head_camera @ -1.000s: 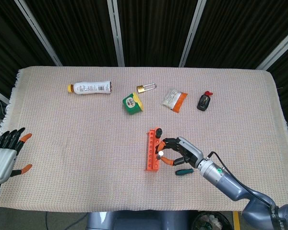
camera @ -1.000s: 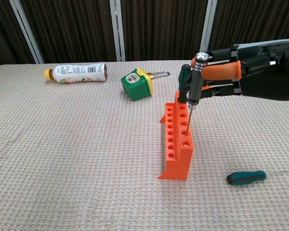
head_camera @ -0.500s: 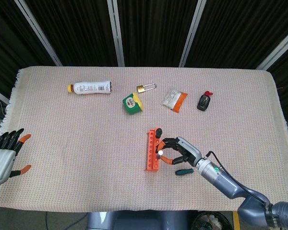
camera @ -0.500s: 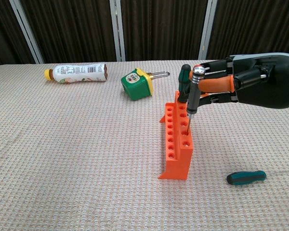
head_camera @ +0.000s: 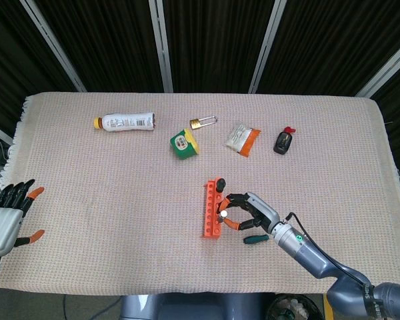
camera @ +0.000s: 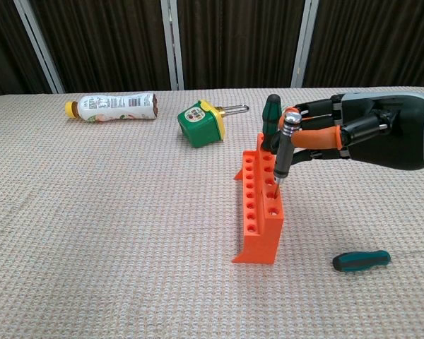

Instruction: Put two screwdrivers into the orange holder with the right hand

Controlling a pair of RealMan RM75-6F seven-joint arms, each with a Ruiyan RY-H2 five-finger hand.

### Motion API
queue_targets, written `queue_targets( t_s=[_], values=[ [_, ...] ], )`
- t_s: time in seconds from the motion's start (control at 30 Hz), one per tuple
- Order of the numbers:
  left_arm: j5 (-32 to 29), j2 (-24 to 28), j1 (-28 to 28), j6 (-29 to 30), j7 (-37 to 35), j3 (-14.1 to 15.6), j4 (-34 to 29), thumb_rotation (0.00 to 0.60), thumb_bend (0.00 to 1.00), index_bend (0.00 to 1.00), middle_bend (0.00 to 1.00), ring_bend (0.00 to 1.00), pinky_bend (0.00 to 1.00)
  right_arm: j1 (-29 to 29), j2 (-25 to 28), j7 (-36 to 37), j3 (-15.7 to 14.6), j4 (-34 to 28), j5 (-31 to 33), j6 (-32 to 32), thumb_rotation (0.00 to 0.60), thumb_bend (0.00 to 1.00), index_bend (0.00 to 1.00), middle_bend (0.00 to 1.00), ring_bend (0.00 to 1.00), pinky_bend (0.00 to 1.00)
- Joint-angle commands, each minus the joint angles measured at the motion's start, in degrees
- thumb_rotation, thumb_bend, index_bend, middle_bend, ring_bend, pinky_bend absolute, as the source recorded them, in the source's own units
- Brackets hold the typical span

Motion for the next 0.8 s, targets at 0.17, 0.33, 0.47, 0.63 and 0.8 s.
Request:
queue_targets(
  t_s=[0.17,0.33,0.47,0.63,0.8],
  values=[
    [0.1,0.0,0.0,0.0,-0.2,0.0,0.0,0.6,0.14,0.13,0.0,0.0,0.0,-0.5,-0.8,-1.4,-0.1,0.4,0.2,0.5,0.6,0.39,0.65,0.42,0.23,0.21],
    [0.1,0.1,0.0,-0.1,-0.5,0.1,0.1,0.6,0.14,0.13,0.0,0.0,0.0,-0.9,-1.5,-2.2,-0.2,0.7,0.4,0.9,0.6,0.35,0.65,0.42,0.23,0.21],
    [0.1,0.1,0.1,-0.1,-0.5,0.1,0.2,0.6,0.14,0.13,0.0,0.0,0.0,-1.1,-1.8,-2.8,-0.1,0.9,0.5,1.1,0.6,0.3,0.65,0.41,0.22,0.2],
    [0.1,0.1,0.1,-0.1,-0.6,0.2,0.2,0.6,0.14,0.13,0.0,0.0,0.0,-1.3,-1.8,-2.9,0.1,0.8,0.6,1.0,0.6,0.26,0.65,0.41,0.22,0.2],
    [0.2,0.0,0.0,-0.2,-0.7,0.2,0.3,0.6,0.14,0.13,0.0,0.0,0.0,-1.5,-2.0,-2.9,0.1,0.9,0.7,0.9,0.6,0.25,0.64,0.4,0.22,0.19]
  ],
)
